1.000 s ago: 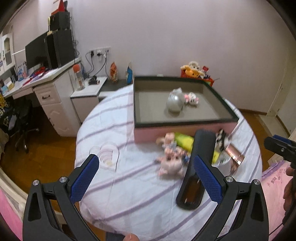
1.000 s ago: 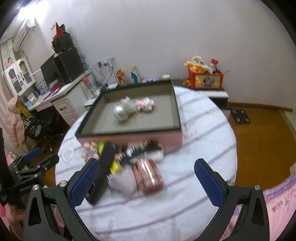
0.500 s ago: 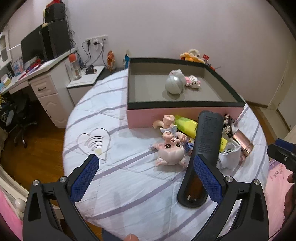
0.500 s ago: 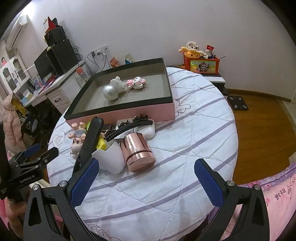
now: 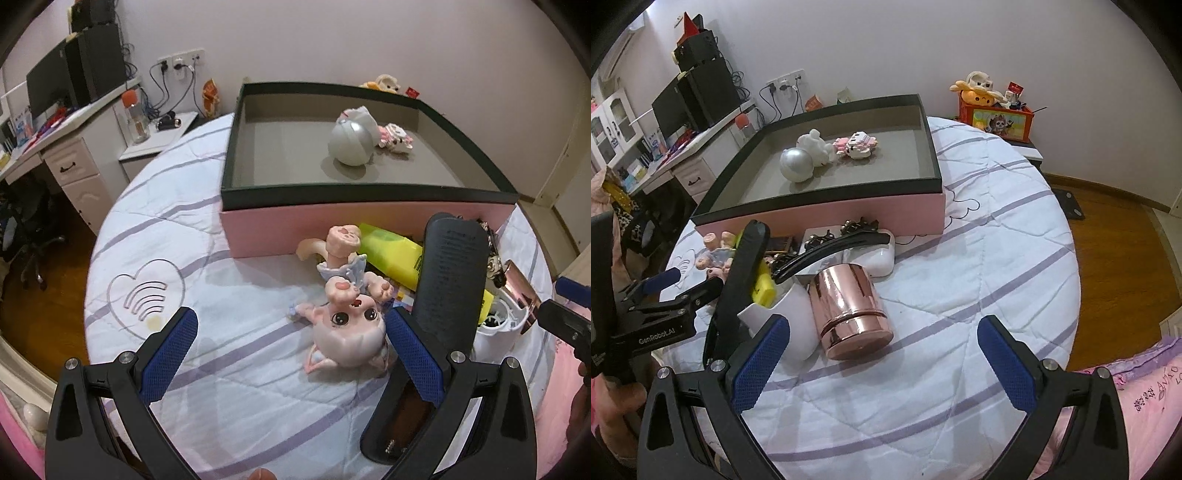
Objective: Organize rigid objects
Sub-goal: 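Grasp the pink doll with left tool while right tool grasps the rose-gold cup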
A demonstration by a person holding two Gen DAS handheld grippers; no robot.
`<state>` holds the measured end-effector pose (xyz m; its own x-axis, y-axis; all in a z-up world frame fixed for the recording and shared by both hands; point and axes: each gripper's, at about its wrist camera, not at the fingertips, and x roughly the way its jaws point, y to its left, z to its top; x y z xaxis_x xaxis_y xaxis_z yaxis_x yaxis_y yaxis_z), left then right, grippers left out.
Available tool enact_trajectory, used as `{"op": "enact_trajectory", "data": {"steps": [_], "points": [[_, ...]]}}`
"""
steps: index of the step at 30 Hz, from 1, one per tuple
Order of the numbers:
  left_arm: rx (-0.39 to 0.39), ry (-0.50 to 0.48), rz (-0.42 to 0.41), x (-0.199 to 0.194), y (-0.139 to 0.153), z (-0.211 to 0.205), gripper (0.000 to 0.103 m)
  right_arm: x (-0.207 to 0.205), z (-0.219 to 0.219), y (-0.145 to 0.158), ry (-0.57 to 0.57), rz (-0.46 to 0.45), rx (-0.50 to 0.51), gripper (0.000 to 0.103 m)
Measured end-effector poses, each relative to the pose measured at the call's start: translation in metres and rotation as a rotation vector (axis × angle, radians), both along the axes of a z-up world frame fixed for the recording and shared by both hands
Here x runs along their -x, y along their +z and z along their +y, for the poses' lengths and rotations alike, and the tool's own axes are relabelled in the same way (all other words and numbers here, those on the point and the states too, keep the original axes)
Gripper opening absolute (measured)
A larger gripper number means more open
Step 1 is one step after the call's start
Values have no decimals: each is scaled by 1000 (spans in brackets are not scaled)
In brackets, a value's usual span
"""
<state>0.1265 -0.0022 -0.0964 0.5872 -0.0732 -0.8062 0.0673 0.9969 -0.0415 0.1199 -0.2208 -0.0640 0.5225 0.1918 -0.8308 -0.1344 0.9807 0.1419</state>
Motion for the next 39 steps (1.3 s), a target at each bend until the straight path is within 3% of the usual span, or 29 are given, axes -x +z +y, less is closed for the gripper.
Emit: {"op": "enact_trajectory", "data": {"steps": [3,6,11,15,19,22,27,39], "points": [[43,10,10,-7,-5,3,103,-5,1,-3,3,6,9,101],[86,16,19,-15,-10,8,103,-11,4,-8,15,22,19,86],[36,7,18,-20,-20,0,102,-18,11,-17,49,38,18,82],[47,0,6,-21,-20,2,101,-21,12,-22,51,53,18,75],[62,-18,-10,-19,-18,1,93,-21,19,-32,76,70,33,48],[84,-29,-18,-17,-17,2,85,-19,19,-31,74,62,36,47],[137,-59,-24,-11,-12,2,58,-15,9,-27,53,62,13,47],[166,-13,-31,6,1,25,57,-6,-5,-16,17,51,-27,47]]}}
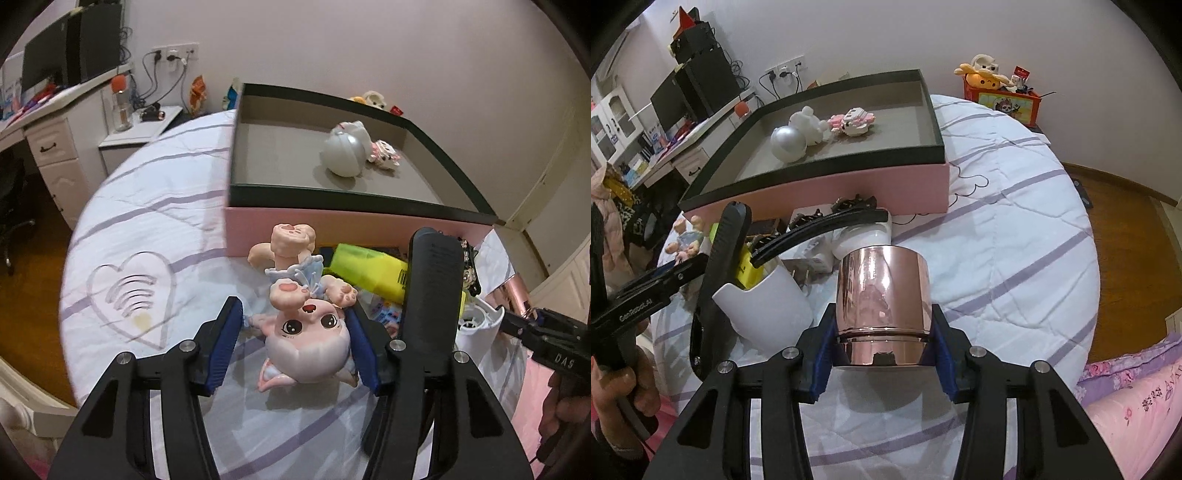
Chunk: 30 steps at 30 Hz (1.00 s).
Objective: Organize rigid objects
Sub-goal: 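Grasp the pink doll with left tool while right tool grasps the rose-gold cup, then carry doll and cup into the box and open both tools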
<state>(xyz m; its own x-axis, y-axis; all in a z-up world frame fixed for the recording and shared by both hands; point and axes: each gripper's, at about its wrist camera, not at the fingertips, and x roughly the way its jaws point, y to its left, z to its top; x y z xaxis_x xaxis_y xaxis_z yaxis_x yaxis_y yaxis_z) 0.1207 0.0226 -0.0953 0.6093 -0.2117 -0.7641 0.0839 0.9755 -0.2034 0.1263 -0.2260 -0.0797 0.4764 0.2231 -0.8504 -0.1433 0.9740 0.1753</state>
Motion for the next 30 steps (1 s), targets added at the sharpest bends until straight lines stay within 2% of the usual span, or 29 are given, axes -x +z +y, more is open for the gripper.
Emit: {"op": "enact_trajectory", "data": {"steps": [5,10,15,19,24,30], "points": [[-10,18,-24,10,20,13,57,-2,5,15,17,-28,-20,47],[-3,11,-74,7,52,18,57,-12,15,45,49,-91,-23,47],[-6,-15,-133,-14,84,11,57,-36,26,84,83,-176,-15,47],[0,-38,-159,-42,101,2,57,-67,35,102,95,-209,-8,47],[2,-62,-142,-81,101,-8,57,-107,44,99,102,-187,-19,47],[-6,-74,-99,-110,83,-22,57,-137,46,79,99,-134,-9,47]]}}
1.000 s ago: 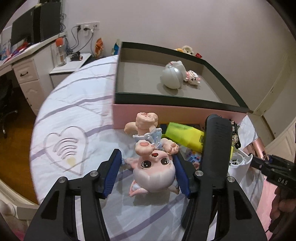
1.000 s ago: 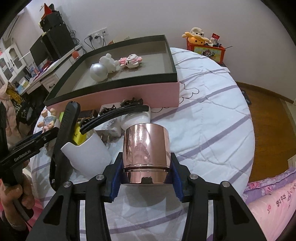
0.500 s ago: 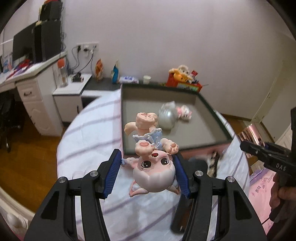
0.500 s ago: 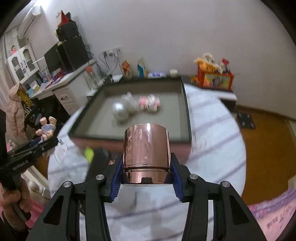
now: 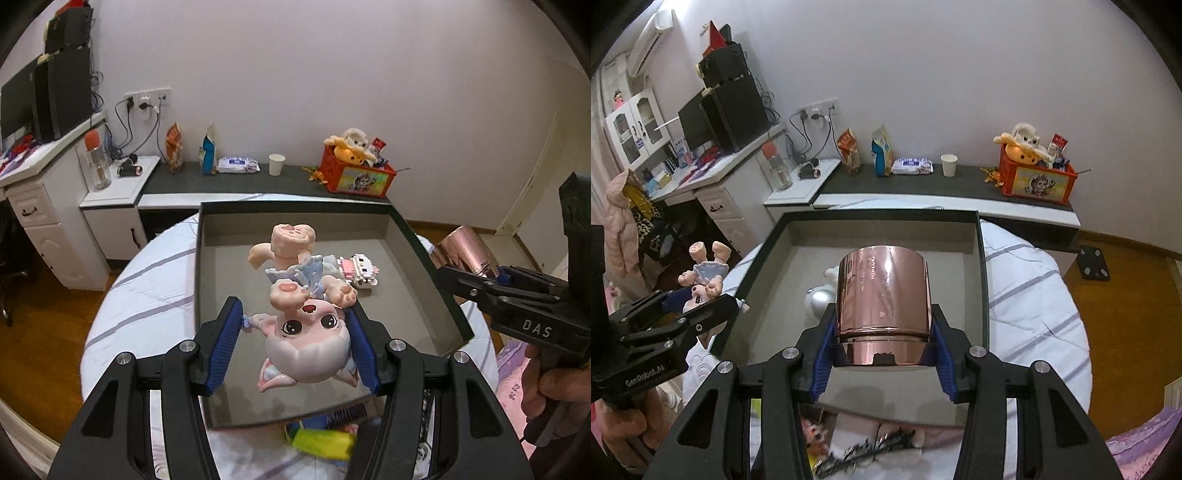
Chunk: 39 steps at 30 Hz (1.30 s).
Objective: Organize rigid objects
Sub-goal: 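Carry doll and cup into the box and open both tools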
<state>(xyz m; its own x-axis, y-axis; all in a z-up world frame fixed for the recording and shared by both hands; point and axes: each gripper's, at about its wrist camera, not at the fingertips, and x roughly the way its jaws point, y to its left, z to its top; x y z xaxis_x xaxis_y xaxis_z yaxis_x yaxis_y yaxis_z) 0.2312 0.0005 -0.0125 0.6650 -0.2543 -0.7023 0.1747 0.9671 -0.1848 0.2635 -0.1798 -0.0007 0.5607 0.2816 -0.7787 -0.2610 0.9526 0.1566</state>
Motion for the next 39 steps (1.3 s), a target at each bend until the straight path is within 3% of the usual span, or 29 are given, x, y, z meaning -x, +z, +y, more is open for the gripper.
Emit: {"op": "enact_trajectory", "data": {"steps": [9,30,31,33,34,37,39], "points": [[-21,-11,43,-21,-23,-15,57,-23,0,-31,0,74,9,47],[-51,-10,109,-36,-46,-19,58,-35,4,-55,11,145,33,48],[-67,-7,114,-37,-47,-21,60,-35,5,-57,10,152,38,48],[-96,12,110,-35,-47,-21,91,-35,4,-60,0,158,50,48],[-106,19,103,-33,-45,-21,99,-35,3,-61,-4,157,56,50],[-100,12,79,-27,-37,-19,103,-30,3,-57,-9,143,65,85],[-95,23,64,-22,-30,-16,103,-26,5,-53,4,130,69,85]]}}
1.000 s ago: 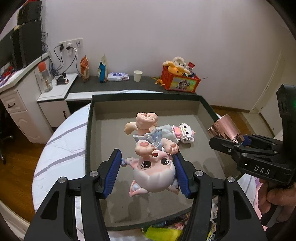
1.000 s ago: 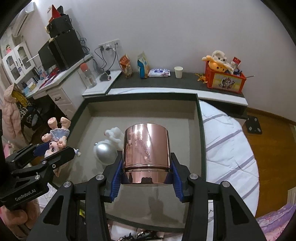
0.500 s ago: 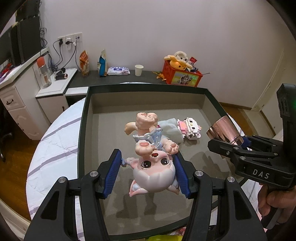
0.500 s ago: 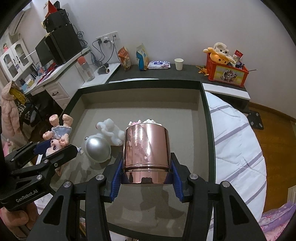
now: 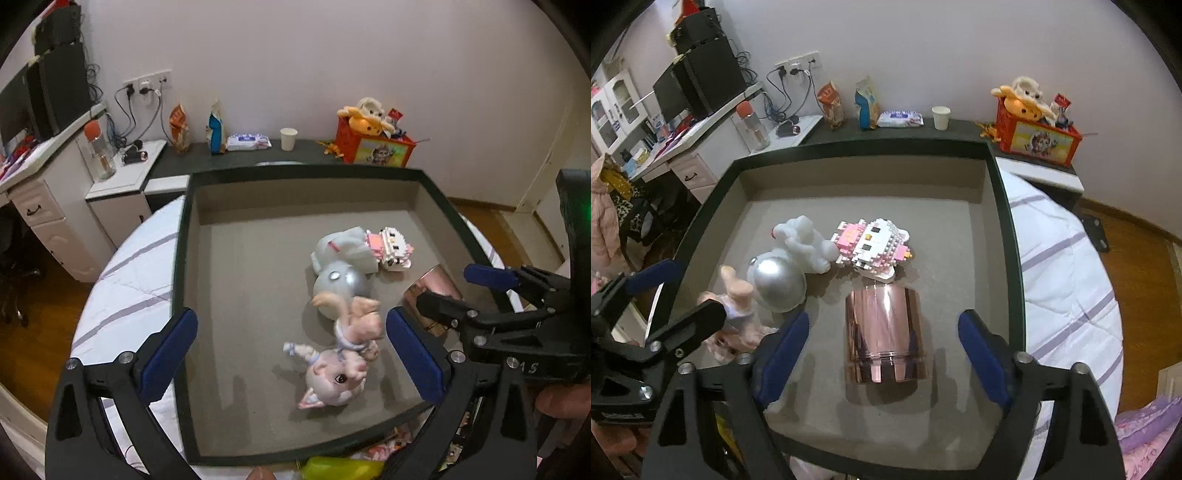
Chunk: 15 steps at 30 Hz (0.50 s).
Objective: Organize rigid objects
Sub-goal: 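Carry doll and cup into the box and open both tools, then withdraw both tools and approach the black remote and white part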
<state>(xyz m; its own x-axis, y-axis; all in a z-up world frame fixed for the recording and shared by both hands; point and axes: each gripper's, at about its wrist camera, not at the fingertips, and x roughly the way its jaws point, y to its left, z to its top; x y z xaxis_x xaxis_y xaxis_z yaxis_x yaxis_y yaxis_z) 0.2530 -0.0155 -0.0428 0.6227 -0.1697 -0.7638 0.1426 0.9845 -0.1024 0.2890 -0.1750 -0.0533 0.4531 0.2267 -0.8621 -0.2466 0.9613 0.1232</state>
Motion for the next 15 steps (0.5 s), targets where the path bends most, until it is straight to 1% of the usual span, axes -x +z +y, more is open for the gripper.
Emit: {"op": "enact_trajectory", "data": {"steps": [3,7,11,15], "points": [[20,23,-29,11,13,8,103,9,0,11,-6,-24,-23,85],[57,51,-76,34,35,24,103,27,-6,33,-34,-68,-68,87],[71,71,-129,68,58,40,103,51,-15,58,-68,-113,-127,88],[83,76,-173,110,75,54,103,89,-21,82,-78,-167,-149,88]]}}
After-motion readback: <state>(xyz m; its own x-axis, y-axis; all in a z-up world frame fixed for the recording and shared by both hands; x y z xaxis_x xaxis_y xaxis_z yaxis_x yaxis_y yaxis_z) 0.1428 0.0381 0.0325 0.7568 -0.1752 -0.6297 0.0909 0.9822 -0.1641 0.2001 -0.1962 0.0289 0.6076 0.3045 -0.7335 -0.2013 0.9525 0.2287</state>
